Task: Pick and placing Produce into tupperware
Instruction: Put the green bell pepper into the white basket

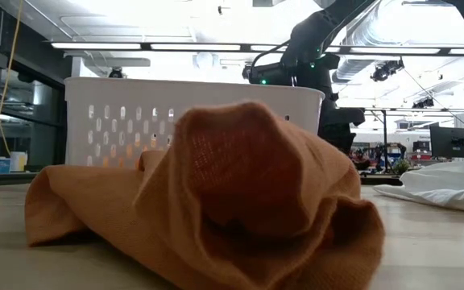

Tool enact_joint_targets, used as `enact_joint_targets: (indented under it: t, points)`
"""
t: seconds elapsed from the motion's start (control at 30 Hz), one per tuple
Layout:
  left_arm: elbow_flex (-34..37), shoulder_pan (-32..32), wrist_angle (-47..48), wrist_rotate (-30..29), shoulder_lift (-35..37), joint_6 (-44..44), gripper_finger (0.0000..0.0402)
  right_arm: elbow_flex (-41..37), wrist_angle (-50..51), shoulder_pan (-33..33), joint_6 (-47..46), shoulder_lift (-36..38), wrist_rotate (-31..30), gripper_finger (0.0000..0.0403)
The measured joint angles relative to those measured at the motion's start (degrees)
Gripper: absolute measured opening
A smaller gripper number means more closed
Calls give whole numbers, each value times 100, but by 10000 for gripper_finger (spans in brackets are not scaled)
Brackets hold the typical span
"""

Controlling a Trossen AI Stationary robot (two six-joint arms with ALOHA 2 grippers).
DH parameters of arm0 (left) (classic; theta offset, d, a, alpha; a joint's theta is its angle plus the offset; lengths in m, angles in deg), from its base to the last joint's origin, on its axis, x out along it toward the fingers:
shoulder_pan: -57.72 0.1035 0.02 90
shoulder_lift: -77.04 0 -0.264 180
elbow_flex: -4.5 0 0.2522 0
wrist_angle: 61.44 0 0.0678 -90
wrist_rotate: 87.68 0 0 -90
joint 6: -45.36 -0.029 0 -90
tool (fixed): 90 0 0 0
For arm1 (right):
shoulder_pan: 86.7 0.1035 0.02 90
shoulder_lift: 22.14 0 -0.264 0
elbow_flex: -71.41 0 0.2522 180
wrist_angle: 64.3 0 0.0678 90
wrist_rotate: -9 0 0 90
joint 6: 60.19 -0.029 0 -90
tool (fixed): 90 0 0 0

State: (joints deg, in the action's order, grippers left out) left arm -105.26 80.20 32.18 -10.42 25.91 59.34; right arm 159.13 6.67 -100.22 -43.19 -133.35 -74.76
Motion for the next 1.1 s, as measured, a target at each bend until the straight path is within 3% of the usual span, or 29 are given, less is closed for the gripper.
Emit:
enact_joint_targets:
  t: [0.4, 1.1]
  points:
    - [0, -1, 0, 0, 0, -2, 111, 300, 79, 0, -61, -11, -7, 216]
    - [0, 0, 0, -11, 0, -220, 111, 2876, 879, -414, -694, -9, 54, 216]
